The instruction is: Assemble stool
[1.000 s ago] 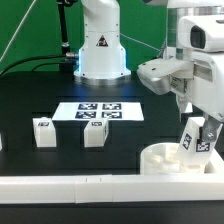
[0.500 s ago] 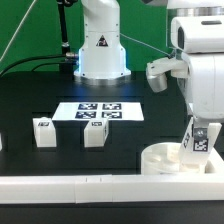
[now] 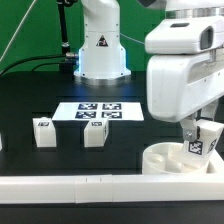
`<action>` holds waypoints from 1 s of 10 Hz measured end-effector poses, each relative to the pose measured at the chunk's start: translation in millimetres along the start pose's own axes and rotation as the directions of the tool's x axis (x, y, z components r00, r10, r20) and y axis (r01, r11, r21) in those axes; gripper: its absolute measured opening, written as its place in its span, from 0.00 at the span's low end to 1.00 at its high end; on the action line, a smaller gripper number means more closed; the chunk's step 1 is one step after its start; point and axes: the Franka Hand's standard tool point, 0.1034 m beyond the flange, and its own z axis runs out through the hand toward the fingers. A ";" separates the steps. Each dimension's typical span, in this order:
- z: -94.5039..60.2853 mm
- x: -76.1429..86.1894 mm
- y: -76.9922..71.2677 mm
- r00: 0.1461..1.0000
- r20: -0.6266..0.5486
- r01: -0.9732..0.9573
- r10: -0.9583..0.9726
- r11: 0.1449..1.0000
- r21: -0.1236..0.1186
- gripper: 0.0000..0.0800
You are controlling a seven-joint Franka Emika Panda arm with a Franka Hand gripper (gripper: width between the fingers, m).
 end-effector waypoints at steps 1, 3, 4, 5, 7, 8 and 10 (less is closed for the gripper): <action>0.6 0.2 -0.5 0.993 0.000 -0.121 0.121 0.992 0.020 0.42; 0.8 -0.7 1.7 0.938 0.008 -0.346 0.346 0.936 0.068 0.42; 1.0 -0.8 1.2 0.900 0.015 -0.436 0.436 0.897 0.067 0.42; 1.0 -1.1 1.5 0.872 0.019 -0.489 0.489 0.870 0.068 0.42; 0.8 -1.3 2.3 0.815 0.023 -0.579 0.579 0.812 0.066 0.42; 0.6 -3.4 3.0 0.702 0.011 -0.711 0.712 0.700 0.066 0.42; -0.2 -6.9 4.5 0.462 0.016 -0.884 0.887 0.459 0.084 0.42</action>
Offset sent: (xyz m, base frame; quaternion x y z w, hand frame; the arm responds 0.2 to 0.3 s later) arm 0.0000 0.0000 0.0000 0.0000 0.0000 0.2571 0.9664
